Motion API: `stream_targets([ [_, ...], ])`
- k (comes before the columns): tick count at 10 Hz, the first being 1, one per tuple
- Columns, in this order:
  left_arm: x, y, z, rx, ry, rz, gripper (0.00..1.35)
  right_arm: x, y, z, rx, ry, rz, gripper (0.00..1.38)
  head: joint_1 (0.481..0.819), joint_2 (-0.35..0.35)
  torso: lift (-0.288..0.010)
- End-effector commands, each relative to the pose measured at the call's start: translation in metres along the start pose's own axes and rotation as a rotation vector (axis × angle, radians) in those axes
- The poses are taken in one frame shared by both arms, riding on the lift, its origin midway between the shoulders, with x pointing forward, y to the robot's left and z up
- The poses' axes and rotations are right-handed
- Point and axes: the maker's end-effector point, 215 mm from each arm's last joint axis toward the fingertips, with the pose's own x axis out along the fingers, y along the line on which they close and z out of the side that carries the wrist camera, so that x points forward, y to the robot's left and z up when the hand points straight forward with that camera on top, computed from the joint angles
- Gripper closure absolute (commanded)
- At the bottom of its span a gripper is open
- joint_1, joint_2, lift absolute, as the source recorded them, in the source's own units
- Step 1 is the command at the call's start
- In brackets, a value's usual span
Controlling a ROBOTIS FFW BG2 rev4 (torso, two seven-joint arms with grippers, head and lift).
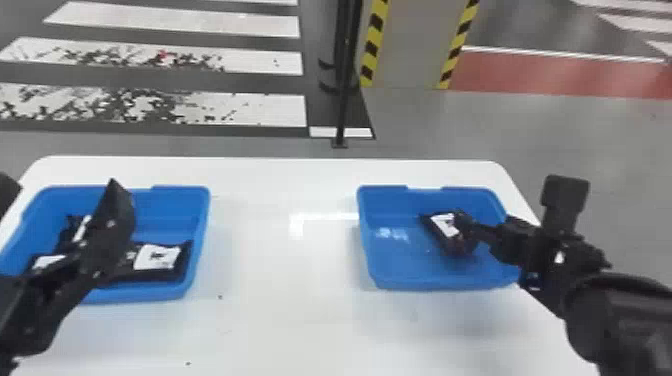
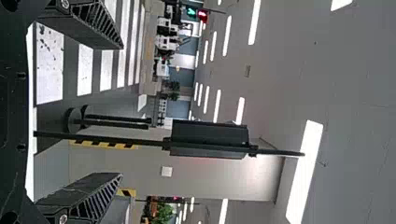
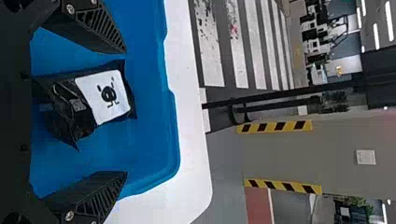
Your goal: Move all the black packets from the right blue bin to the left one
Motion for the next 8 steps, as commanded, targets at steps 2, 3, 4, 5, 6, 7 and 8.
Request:
stream_targets([
  [2, 0.001, 0.000, -0.001, 0.004, 0.003, -0.003, 0.06, 0.026, -0.004, -0.023, 0.016, 0.079, 0.012, 0.11, 0.695, -0.154, -0.140],
  [3, 0.001, 0.000, -0.001, 0.005, 0.003, -0.004, 0.06, 0.033, -0.001, -0.032, 0.020, 0.103, 0.019, 0.11, 0.695, -0.154, -0.140],
  [4, 0.002, -0.001, -0.001, 0.010, 0.004, -0.006, 0.06, 0.040, 0.000, -0.041, 0.026, 0.127, 0.035, 0.11, 0.695, -0.148, -0.140],
  [5, 0.002, -0.001, -0.001, 0.011, 0.004, -0.008, 0.07, 0.041, 0.005, -0.045, 0.022, 0.139, 0.048, 0.11, 0.695, -0.144, -0.140],
  [6, 0.002, 0.000, -0.001, 0.014, 0.007, -0.008, 0.07, 0.040, 0.005, -0.047, 0.017, 0.148, 0.046, 0.15, 0.695, -0.141, -0.140],
  [7, 0.002, 0.000, -0.001, 0.014, 0.005, -0.009, 0.07, 0.039, 0.003, -0.055, 0.015, 0.176, 0.039, 0.24, 0.695, -0.138, -0.140],
  [8, 0.003, -0.001, 0.000, 0.012, 0.002, -0.011, 0.08, 0.038, 0.001, -0.063, 0.015, 0.210, 0.034, 0.56, 0.695, -0.138, -0.140],
])
